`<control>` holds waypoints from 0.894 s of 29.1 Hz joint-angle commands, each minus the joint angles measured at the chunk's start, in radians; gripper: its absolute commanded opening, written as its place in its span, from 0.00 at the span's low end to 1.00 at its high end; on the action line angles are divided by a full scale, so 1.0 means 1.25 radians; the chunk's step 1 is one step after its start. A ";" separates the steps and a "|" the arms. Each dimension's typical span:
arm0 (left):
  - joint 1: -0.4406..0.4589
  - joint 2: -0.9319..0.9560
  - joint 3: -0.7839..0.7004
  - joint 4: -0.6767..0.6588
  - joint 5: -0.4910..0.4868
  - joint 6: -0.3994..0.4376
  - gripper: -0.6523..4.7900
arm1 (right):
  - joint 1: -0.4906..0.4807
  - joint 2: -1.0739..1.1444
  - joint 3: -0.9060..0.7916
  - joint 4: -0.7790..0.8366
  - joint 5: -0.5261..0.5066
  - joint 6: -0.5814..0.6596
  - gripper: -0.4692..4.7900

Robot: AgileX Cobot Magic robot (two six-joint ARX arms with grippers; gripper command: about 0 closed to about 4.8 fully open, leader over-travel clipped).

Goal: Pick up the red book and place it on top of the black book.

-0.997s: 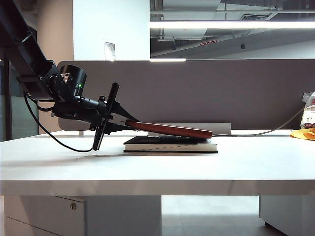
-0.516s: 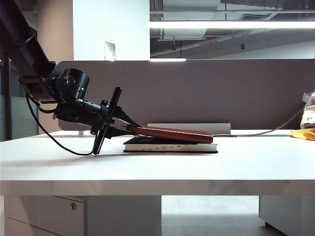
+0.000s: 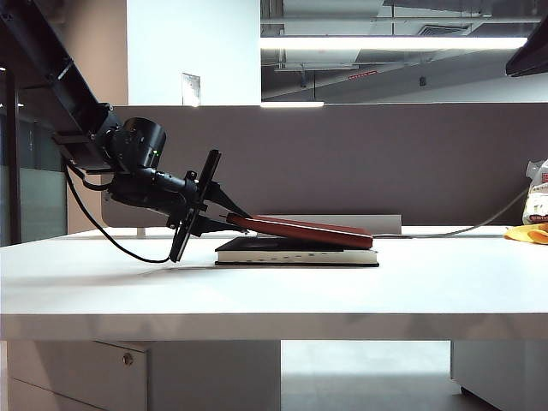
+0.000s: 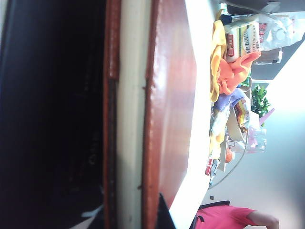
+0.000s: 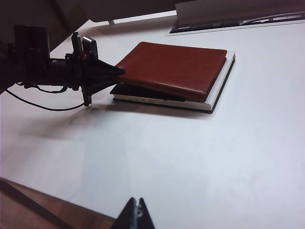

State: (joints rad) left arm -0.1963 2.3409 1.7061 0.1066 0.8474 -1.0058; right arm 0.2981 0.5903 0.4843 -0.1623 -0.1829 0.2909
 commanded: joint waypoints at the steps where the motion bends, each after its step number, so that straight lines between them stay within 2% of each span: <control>1: 0.002 -0.002 0.001 -0.026 -0.032 0.027 0.11 | 0.000 -0.001 0.005 0.015 0.004 0.001 0.09; 7: 0.006 -0.003 0.001 -0.026 -0.034 0.027 0.14 | 0.000 -0.001 0.005 0.013 0.001 0.001 0.09; 8: 0.010 -0.003 0.002 -0.027 -0.034 0.027 0.30 | 0.000 -0.001 0.005 0.013 0.001 0.001 0.09; 9: 0.011 -0.003 0.002 -0.028 -0.033 0.027 0.35 | 0.000 -0.001 0.005 0.013 0.001 0.001 0.09; 22: 0.020 -0.008 0.007 -0.033 -0.004 0.097 0.36 | 0.000 -0.001 0.005 0.013 0.001 0.001 0.09; 26: 0.019 -0.008 0.042 -0.110 -0.009 0.168 0.36 | 0.000 -0.001 0.005 0.013 0.001 0.001 0.09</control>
State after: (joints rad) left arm -0.1684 2.3425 1.7283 0.0120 0.8288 -0.8719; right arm 0.2981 0.5915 0.4843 -0.1627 -0.1799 0.2909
